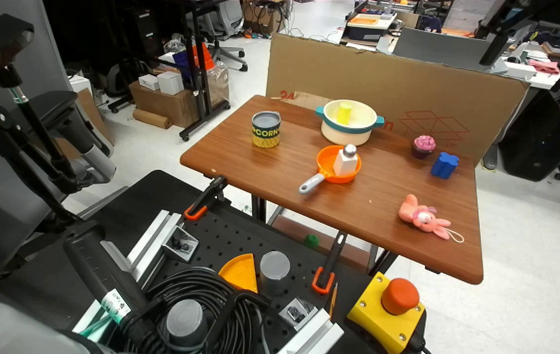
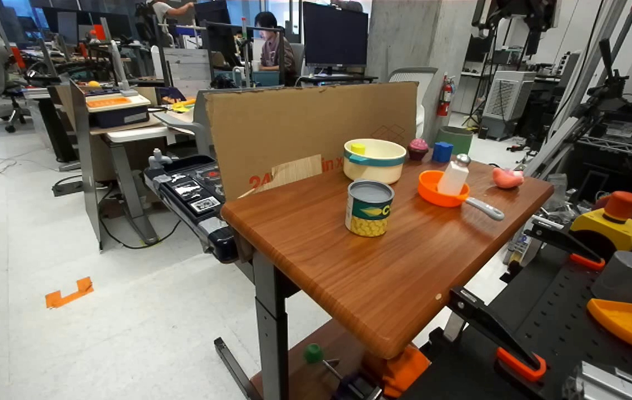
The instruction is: Pick up the blue object from the table and put it in the pot
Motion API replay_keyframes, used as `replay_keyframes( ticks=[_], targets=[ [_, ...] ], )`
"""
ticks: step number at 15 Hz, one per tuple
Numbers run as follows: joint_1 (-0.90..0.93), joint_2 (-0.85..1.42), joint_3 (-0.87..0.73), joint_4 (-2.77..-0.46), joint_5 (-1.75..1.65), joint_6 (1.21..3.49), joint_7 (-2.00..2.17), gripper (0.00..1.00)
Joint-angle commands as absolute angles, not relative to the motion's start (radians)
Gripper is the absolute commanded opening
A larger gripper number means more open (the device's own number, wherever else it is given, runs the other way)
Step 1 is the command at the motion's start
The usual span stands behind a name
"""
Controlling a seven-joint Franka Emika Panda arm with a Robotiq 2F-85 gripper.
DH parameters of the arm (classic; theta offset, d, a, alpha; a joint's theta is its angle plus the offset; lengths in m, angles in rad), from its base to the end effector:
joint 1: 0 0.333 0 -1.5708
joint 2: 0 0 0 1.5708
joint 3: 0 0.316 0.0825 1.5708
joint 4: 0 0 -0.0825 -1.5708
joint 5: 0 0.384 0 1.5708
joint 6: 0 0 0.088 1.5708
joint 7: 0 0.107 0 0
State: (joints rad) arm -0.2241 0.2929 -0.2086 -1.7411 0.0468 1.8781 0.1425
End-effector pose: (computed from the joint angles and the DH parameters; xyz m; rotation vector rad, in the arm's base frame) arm 0.5687 -0.2486 0.3981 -2.9935 0.9072 0.2351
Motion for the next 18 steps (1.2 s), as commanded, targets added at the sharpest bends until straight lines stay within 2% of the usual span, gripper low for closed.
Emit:
replay_keyframes(
  ticks=[1, 13, 18],
  targets=[
    [-0.224, 0.285, -0.209, -1.753, 0.052, 1.926, 0.154, 1.00],
    [-0.217, 0.282, -0.202, -1.837, 0.066, 2.289, 0.168, 1.00],
    [-0.211, 0.297, -0.205, -1.854, 0.058, 2.372, 0.197, 1.00]
  ],
)
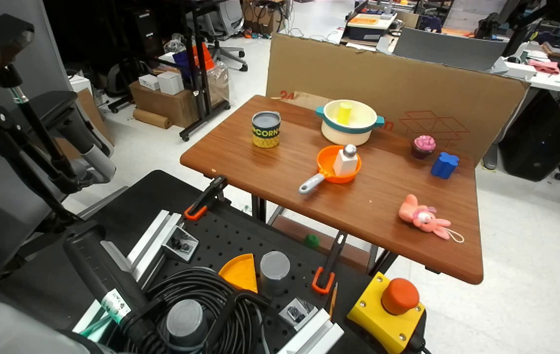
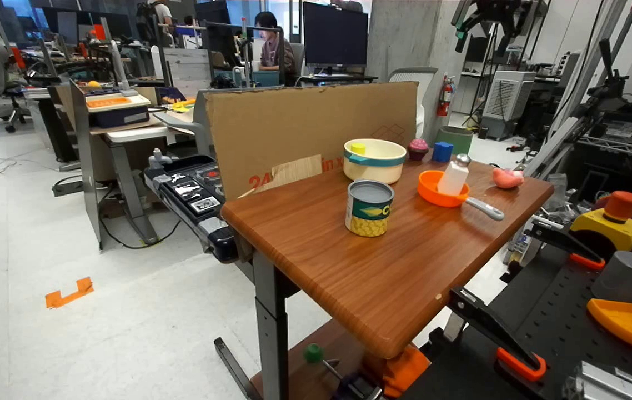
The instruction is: Pick up the blue object from the table and put it in the pot
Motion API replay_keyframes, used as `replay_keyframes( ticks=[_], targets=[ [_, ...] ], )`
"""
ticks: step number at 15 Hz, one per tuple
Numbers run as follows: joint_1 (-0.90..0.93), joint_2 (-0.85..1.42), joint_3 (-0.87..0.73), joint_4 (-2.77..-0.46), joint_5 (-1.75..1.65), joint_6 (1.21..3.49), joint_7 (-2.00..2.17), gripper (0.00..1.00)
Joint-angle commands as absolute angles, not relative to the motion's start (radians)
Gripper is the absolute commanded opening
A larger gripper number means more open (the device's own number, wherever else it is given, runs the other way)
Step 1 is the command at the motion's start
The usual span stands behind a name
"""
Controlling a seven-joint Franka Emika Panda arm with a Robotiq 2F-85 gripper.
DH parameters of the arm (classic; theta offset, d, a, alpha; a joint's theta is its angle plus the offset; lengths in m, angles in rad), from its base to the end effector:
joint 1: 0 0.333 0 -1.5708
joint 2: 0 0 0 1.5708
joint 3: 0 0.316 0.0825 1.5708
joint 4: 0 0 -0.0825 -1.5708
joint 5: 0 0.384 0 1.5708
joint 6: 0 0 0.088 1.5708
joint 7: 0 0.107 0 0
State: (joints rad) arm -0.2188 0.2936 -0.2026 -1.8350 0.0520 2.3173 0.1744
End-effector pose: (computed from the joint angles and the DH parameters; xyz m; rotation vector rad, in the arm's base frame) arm 0.5936 -0.2552 0.3933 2.9437 -0.9320 0.2970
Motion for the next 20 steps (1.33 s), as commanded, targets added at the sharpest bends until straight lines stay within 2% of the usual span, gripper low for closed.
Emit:
replay_keyframes(
  ticks=[1, 14, 20],
  targets=[
    [-0.211, 0.301, -0.205, -1.858, 0.061, 2.378, 0.203, 1.00],
    [-0.205, 0.331, -0.212, -1.935, 0.035, 2.363, 0.221, 1.00],
    [-0.218, 0.294, -0.170, -1.930, 0.146, 2.342, 0.167, 1.00]
  ],
)
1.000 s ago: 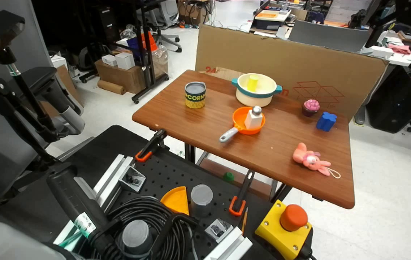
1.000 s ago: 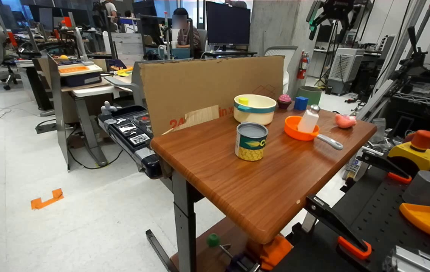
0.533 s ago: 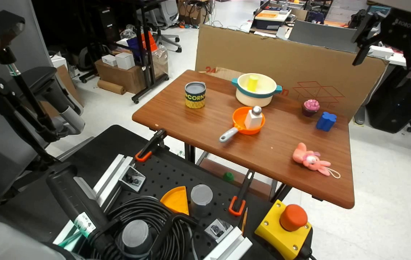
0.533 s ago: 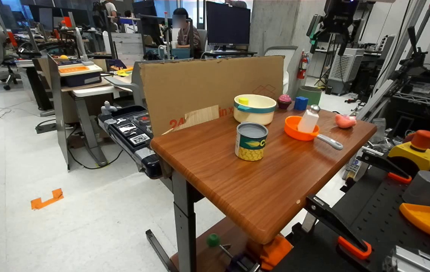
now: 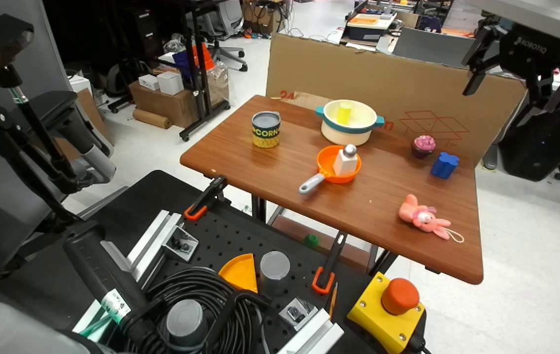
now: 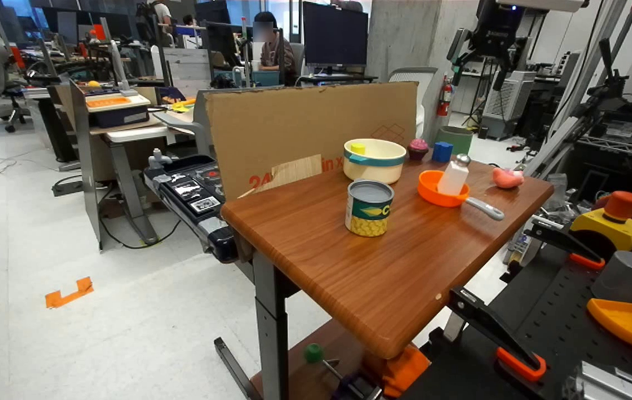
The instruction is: Pick up the blue object from the table and put it in the pot
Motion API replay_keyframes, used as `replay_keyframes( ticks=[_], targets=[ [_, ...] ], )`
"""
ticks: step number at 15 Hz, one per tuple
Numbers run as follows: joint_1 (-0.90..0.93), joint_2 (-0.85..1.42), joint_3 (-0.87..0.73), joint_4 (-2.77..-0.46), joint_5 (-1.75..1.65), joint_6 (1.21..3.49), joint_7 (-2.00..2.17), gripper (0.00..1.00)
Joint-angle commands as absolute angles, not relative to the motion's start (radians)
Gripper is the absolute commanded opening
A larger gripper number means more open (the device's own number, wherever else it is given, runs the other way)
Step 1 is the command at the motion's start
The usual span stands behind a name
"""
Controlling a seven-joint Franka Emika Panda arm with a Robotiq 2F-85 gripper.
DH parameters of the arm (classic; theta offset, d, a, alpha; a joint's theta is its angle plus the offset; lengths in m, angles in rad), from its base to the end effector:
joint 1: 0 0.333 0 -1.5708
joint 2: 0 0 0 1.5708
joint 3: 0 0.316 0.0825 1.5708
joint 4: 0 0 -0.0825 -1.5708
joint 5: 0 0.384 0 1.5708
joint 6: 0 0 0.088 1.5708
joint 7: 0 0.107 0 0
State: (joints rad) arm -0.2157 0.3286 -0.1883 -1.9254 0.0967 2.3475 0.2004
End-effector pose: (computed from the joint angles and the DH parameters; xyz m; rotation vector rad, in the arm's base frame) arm 0.5800 -0.2398 0.3321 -2.9684 1.0099 -0.1591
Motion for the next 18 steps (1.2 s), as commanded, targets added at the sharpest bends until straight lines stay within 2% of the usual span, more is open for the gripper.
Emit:
replay_keyframes(
  ticks=[1, 7, 18],
  targets=[
    [-0.213, 0.295, -0.170, -1.920, 0.147, 2.347, 0.170, 1.00],
    [-0.196, 0.304, -0.160, -1.853, 0.159, 2.340, 0.183, 1.00],
    [-0.203, 0.339, -0.211, -1.880, 0.071, 2.361, 0.201, 1.00]
  ],
)
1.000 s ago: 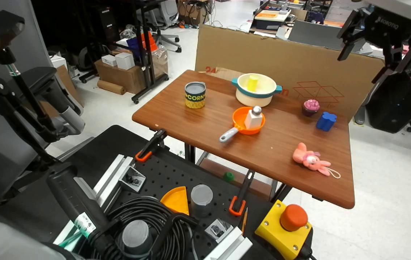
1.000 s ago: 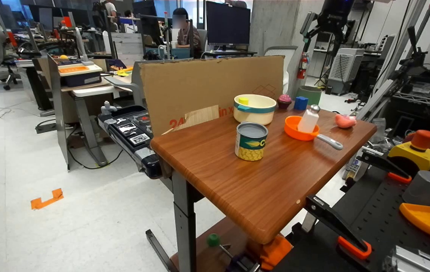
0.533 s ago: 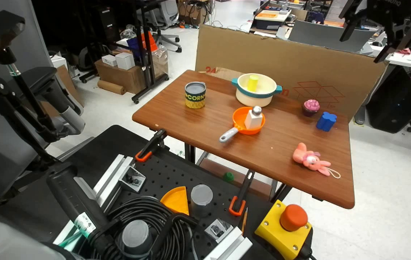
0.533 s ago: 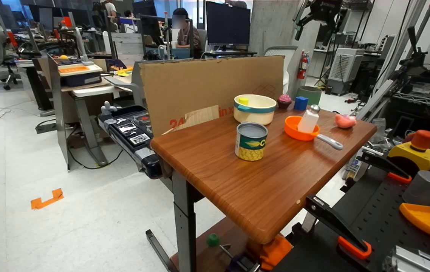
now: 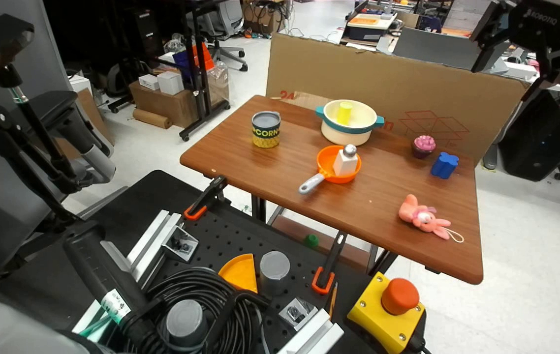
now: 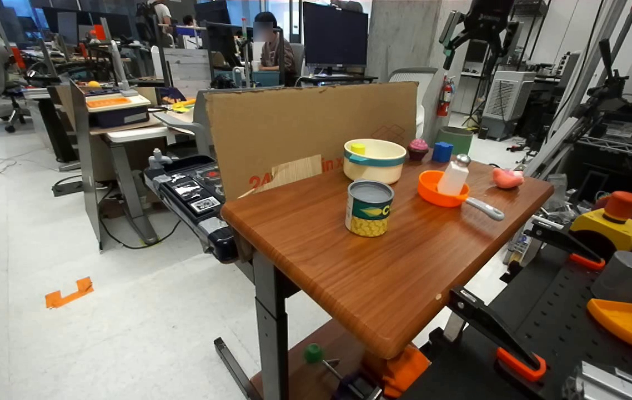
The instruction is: Pick up the blue object from the table and put it in the pot
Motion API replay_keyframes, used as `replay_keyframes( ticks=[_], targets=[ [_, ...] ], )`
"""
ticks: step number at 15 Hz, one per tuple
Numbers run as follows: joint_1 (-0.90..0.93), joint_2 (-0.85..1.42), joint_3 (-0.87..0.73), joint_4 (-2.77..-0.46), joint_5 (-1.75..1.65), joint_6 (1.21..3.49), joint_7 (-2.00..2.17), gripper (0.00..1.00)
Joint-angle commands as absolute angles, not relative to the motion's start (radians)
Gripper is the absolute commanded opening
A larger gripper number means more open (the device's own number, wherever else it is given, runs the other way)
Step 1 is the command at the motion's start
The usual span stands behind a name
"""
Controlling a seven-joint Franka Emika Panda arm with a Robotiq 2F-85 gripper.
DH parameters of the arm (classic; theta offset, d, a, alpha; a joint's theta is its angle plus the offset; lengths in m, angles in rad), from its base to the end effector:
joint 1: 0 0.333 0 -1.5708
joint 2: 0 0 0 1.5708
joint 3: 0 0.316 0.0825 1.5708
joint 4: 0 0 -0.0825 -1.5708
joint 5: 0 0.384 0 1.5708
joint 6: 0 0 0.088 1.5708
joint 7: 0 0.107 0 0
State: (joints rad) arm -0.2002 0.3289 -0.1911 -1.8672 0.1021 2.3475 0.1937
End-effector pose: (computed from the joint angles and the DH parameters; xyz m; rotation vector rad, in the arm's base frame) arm 0.5978 -0.2364 0.3585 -2.9726 0.9784 -0.2503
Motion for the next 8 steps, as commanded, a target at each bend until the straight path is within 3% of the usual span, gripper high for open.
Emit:
replay_keyframes(
  ticks=[1, 8],
  targets=[
    [-0.205, 0.342, -0.218, -1.891, 0.061, 2.362, 0.201, 1.00],
    [-0.200, 0.363, -0.249, -1.960, -0.010, 2.358, 0.209, 1.00]
  ],
)
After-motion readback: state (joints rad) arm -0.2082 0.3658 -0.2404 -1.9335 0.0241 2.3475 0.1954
